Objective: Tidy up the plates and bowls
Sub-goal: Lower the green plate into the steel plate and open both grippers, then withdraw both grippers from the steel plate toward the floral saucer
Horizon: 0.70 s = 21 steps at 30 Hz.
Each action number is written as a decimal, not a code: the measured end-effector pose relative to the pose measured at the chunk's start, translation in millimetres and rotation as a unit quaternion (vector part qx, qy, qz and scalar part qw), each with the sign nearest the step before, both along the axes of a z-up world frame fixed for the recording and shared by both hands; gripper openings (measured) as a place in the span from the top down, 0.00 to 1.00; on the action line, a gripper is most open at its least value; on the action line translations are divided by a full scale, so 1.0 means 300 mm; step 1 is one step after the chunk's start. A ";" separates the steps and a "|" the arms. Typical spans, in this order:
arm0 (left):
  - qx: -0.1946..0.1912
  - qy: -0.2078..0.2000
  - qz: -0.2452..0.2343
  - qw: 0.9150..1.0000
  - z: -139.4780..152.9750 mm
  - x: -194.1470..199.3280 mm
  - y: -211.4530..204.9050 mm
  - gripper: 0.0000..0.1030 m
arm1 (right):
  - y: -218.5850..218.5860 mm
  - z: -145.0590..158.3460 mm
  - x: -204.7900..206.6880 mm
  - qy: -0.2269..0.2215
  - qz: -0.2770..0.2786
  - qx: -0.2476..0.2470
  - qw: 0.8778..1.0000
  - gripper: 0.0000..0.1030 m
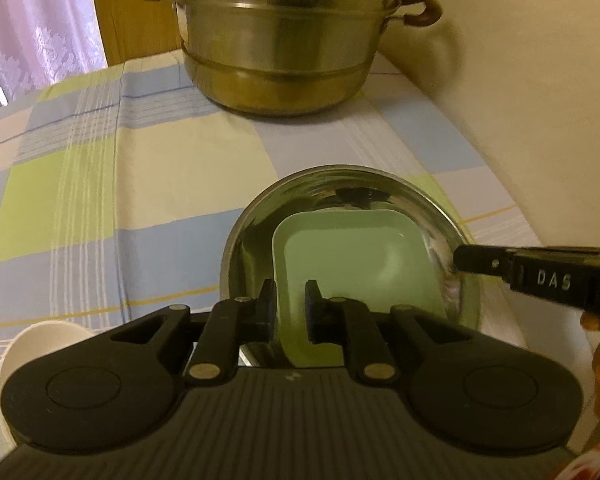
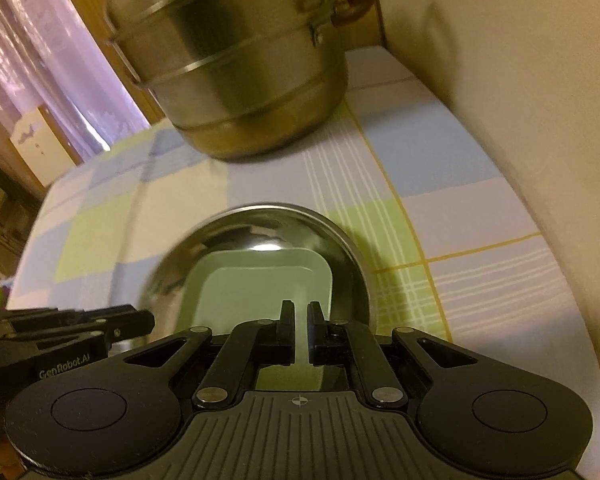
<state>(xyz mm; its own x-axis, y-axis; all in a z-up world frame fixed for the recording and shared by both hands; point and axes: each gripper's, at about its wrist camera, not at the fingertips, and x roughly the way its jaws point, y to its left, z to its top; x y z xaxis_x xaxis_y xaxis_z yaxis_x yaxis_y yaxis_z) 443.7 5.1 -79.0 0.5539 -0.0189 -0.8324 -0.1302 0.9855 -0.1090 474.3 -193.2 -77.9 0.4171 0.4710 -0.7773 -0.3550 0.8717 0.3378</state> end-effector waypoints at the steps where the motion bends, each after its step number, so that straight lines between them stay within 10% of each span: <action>1: -0.001 -0.003 -0.003 1.000 0.015 -0.017 0.005 0.88 | -0.006 0.016 -0.013 -0.003 -0.002 0.005 1.000 0.91; 7: -0.004 -0.027 -0.015 1.000 0.108 -0.138 0.039 0.88 | -0.045 0.107 -0.103 -0.017 -0.023 0.034 0.999 0.67; 21: -0.001 -0.051 -0.031 0.998 0.250 -0.496 0.157 0.88 | -0.086 0.275 -0.418 -0.047 -0.070 0.069 0.994 0.62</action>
<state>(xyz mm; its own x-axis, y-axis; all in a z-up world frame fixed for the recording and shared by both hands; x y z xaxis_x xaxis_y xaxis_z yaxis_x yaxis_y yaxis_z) 295.0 52.1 -4.1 0.6338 -0.0574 -0.7714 -0.0571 0.9910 -0.1207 349.0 -219.0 4.5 0.5542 0.5019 -0.6641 -0.2689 0.8630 0.4278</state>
